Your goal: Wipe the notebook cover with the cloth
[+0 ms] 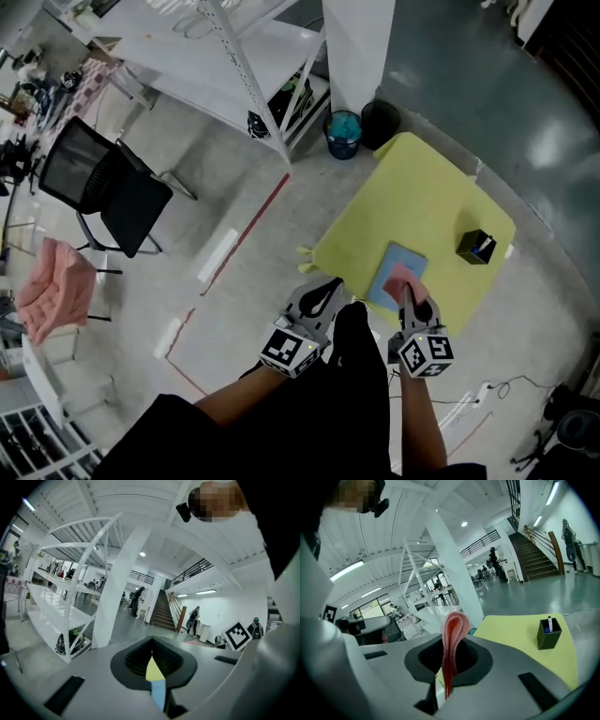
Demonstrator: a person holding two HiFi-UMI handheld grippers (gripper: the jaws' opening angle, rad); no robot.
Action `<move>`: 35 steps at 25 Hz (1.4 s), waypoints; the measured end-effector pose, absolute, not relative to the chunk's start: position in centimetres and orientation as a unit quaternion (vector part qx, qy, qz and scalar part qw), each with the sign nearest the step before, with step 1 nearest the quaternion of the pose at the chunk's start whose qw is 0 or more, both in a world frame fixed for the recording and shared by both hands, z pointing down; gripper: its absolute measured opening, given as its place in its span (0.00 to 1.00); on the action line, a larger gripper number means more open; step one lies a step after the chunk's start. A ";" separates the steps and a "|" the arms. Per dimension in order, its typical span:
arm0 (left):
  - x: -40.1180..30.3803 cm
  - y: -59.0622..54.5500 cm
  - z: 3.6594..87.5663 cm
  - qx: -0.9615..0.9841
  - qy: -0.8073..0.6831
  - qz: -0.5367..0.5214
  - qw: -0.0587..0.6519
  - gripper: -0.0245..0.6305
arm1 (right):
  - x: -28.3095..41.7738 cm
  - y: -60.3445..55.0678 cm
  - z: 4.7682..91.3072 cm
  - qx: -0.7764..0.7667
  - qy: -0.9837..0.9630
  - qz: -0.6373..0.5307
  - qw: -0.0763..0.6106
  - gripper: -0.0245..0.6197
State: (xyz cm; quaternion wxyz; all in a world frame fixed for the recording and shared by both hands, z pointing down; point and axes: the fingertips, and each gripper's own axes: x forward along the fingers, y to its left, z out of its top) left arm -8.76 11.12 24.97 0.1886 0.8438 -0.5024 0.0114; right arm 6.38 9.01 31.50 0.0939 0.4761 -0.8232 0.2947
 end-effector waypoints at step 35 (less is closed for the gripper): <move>0.6 0.0 46.5 0.830 -0.480 0.112 0.260 0.05 | 8.0 -1.5 61.8 0.405 -0.741 0.502 0.187 0.09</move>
